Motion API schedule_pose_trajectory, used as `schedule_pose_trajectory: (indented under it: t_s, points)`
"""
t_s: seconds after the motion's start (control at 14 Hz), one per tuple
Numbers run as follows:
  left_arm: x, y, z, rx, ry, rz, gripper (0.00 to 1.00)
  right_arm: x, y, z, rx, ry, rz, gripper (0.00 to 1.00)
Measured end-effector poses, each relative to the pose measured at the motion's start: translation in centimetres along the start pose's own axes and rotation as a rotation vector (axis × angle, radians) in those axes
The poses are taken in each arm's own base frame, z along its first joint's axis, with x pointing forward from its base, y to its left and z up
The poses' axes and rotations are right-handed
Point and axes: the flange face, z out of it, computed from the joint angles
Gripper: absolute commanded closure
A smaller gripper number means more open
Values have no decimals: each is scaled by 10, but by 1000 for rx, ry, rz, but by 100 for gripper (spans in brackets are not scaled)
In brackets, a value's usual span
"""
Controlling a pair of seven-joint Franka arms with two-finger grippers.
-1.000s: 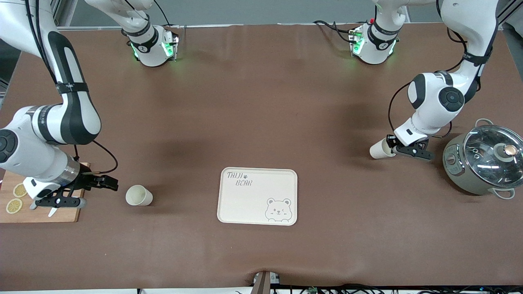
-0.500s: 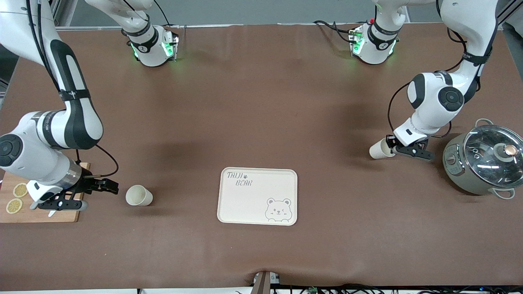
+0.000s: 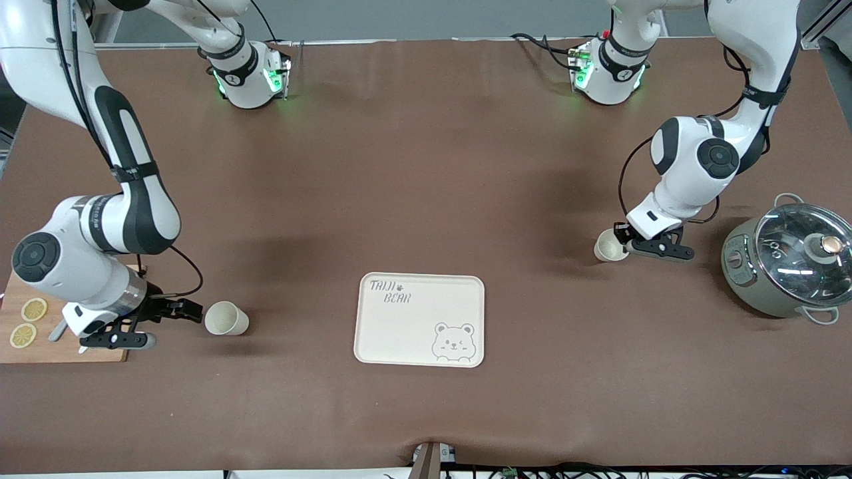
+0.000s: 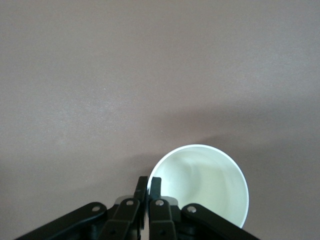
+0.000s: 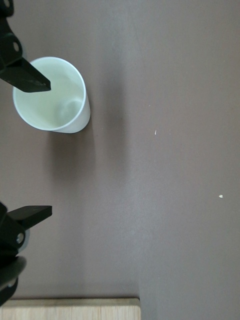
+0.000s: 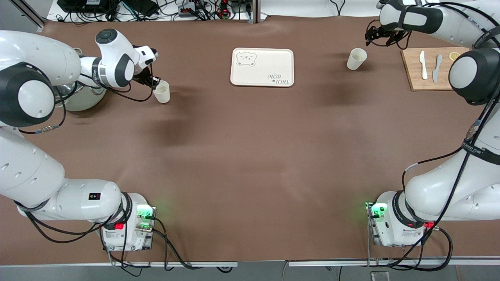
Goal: Place white IKEA cup upright on tray with both arms
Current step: 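Close the left gripper on the cup rim while the right gripper descends, then carry the cup onto the tray with the left gripper while the right gripper grasps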
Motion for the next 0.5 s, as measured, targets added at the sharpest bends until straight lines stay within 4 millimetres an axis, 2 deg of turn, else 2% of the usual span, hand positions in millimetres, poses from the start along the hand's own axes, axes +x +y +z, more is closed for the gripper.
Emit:
schedule_pose_trajectory:
  t_s: [0.29,0.43,0.5]
  points:
    - [8,0,-7,2,18,-20,100,-1,0,21,3,-5,1,0]
    - [24,7,-22,-4,12,-57,100,-2,1,29,4,-6,1,0]
    - [37,14,-36,-9,-1,-82,100,-2,1,33,5,-6,2,0]
